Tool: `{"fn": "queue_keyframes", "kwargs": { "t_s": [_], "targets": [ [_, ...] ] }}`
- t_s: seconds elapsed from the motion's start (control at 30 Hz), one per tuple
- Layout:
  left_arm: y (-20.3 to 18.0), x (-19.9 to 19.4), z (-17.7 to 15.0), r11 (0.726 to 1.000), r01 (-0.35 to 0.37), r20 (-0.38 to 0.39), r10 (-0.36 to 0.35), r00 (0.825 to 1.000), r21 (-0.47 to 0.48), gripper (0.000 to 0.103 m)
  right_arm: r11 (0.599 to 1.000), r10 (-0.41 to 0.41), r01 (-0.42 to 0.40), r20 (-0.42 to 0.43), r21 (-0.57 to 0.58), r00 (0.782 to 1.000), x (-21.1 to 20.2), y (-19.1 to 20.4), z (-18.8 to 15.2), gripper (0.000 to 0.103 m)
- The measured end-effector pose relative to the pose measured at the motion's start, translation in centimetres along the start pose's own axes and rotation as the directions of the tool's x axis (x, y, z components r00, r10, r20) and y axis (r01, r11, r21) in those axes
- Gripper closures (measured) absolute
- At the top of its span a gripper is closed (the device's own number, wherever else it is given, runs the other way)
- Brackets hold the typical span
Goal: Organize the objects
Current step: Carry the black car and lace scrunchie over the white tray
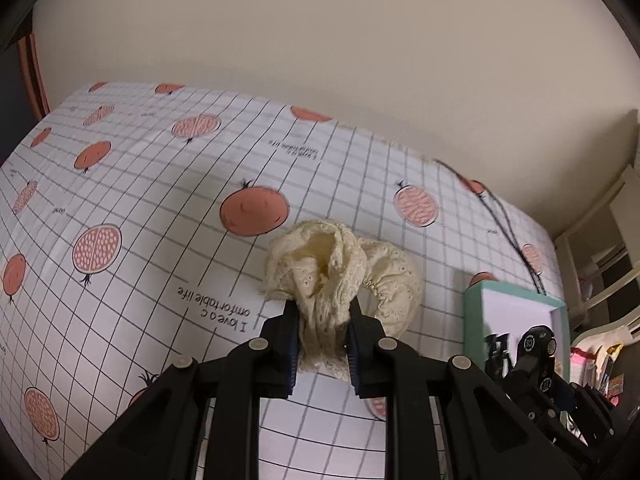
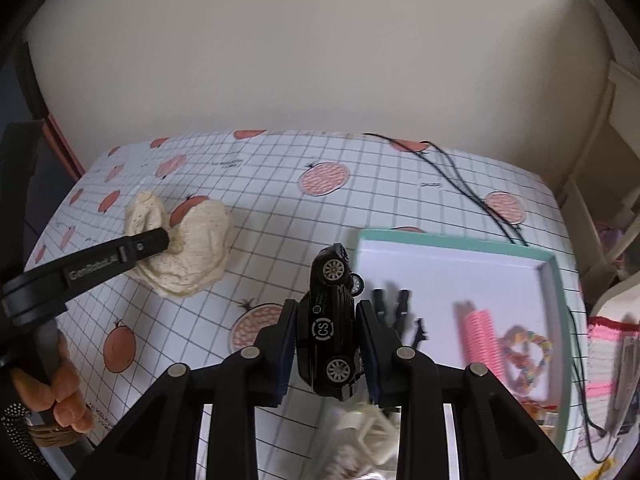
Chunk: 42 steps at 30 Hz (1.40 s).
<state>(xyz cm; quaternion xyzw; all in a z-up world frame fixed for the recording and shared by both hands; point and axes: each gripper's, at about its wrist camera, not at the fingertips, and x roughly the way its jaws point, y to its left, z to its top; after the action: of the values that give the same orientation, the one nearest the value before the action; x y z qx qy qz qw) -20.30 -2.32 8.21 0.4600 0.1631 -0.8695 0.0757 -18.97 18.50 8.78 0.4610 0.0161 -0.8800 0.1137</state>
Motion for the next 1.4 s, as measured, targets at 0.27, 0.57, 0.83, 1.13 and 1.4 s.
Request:
{"fn": "queue_keyframes", "kwargs": {
  "t_s": [0.27,0.57,0.83,1.13,1.4],
  "targets": [
    [-2.7,-1.4,0.2,0.997,0.053,0.043,-0.055,0.998,0.051,0.082,0.997,-0.043,0.043,-0.002,0.059,0.999,-0.5,-4.2,-0.4,0.072],
    [-6.6,-2.5,-0.6,0.988,0.101,0.058,-0.109,0.992,0.117,0.082,0.988,-0.074,0.074,-0.011,0.136,0.997,-1.2,-8.8,-1.3,0.072],
    [-10.8,-2.1,-2.3,0.97,0.152,0.02,-0.159,0.987,0.192,0.082,0.975,-0.096,0.099,-0.026,0.197,0.995,-1.4,-12.1,-2.2,0.072],
    [-14.9,-1.8,-5.1,0.94,0.19,-0.01,-0.195,0.981,0.282,0.082,0.963,-0.125,0.128,-0.029,0.238,0.992,-1.9,-14.9,-2.9,0.072],
    [-17.3,-1.6,-6.3,0.915,0.225,-0.036,-0.226,0.973,0.335,0.082,0.95,-0.142,0.149,-0.044,0.276,0.989,-1.8,-17.0,-3.6,0.072]
  ]
}}
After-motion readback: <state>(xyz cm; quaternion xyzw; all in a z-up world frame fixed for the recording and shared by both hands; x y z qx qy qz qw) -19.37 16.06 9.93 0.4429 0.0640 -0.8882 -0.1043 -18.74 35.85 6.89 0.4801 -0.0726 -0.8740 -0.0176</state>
